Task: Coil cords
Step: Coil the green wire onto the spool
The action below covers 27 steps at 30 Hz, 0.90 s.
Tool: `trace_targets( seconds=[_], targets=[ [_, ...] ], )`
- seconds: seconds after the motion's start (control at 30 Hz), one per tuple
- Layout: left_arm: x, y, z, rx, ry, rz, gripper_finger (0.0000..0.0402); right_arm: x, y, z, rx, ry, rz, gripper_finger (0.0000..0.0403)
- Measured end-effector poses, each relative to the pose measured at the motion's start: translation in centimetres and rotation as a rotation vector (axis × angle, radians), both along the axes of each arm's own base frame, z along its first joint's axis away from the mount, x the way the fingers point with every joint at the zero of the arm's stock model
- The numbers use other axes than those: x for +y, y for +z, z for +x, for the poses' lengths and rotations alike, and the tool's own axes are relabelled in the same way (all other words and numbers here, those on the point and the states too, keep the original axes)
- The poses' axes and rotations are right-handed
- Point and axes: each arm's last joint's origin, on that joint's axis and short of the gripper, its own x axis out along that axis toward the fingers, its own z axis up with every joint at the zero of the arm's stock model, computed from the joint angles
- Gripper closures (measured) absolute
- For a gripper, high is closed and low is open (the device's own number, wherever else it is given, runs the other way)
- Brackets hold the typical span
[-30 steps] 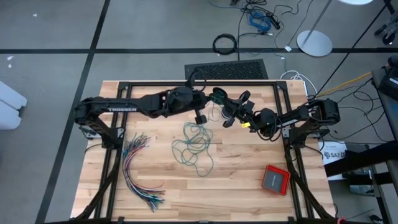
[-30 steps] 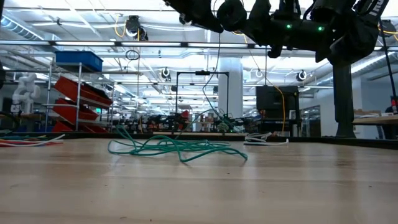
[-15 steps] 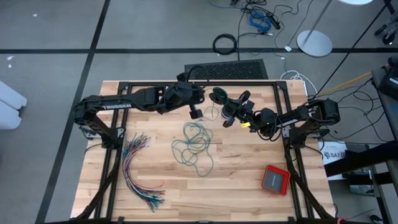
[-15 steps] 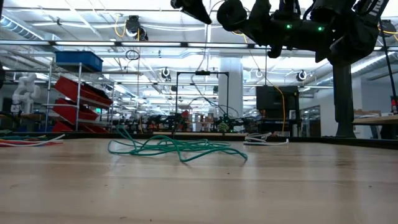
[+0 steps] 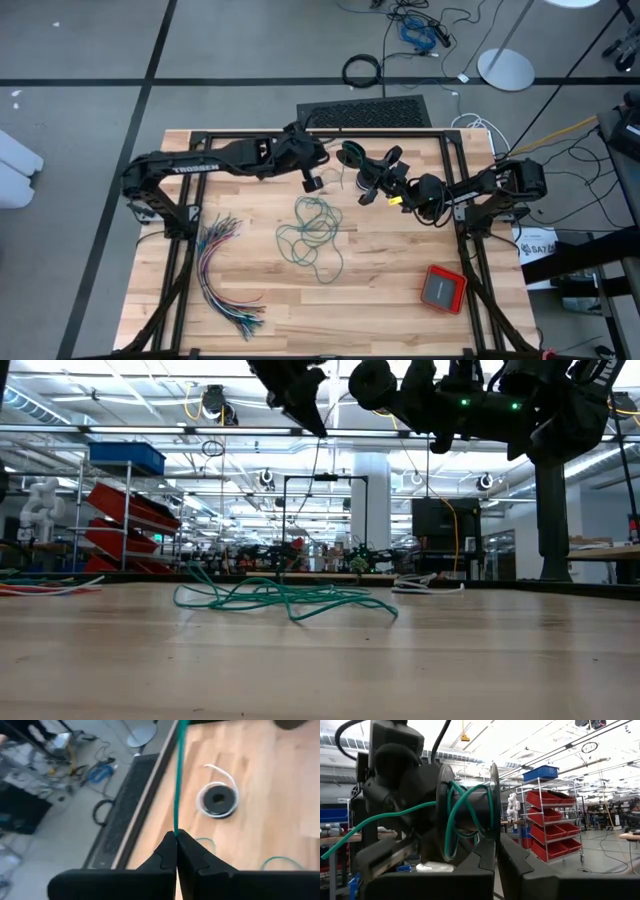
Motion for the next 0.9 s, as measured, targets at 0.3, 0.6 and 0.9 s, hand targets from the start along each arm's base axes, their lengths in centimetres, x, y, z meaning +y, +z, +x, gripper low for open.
trace_targets(
  seconds=[0.3,0.6,0.9],
  targets=[
    [-0.5,-2.7,3.1,-0.091,-0.105,-0.054,0.0401,0.0,0.3,0.2,-0.006,-0.006,-0.010,0.0403],
    [-1.8,-4.4,5.4,-0.152,-0.154,-0.080,0.0401,-0.2,0.1,0.2,0.020,-0.086,0.014,0.0403],
    [-3.1,-4.3,5.5,-0.162,-0.137,-0.070,0.0402,-0.5,0.0,0.1,0.043,-0.134,0.010,0.0403]
  ],
)
